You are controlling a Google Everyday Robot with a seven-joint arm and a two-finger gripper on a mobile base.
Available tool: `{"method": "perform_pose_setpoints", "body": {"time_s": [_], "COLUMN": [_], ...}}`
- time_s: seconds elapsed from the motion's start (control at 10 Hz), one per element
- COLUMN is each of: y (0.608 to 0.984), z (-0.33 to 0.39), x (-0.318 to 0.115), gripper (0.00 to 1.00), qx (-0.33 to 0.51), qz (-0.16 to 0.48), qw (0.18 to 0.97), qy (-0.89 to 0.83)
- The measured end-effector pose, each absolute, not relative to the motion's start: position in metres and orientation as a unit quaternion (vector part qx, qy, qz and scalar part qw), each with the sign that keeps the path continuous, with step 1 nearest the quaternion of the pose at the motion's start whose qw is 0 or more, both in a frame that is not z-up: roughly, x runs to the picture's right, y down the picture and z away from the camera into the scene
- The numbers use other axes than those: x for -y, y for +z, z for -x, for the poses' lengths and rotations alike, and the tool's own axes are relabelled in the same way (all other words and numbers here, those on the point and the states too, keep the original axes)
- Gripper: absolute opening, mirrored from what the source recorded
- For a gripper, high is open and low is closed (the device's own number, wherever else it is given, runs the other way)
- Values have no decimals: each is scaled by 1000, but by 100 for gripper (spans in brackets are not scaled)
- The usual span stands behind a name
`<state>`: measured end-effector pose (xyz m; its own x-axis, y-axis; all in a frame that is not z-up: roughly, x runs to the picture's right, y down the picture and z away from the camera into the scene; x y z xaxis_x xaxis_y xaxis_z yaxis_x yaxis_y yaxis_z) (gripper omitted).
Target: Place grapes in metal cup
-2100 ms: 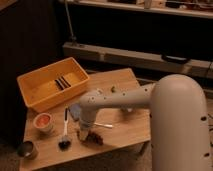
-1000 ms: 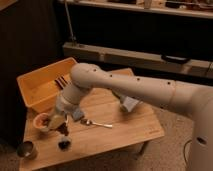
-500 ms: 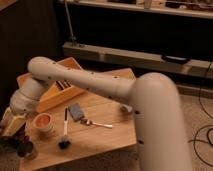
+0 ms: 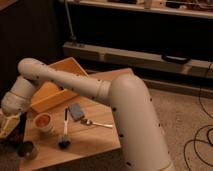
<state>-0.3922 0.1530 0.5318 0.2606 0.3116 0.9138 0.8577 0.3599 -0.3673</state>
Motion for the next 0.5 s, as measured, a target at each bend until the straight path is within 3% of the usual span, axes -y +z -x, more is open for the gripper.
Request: {"method": "perform_pose_setpoints", "body": {"time_s": [0.5], "y": [531], "z": [392], "x": [-155], "gripper": [0], "qx": [568], "qz": [519], "qw": [595], "qy": [-231]}}
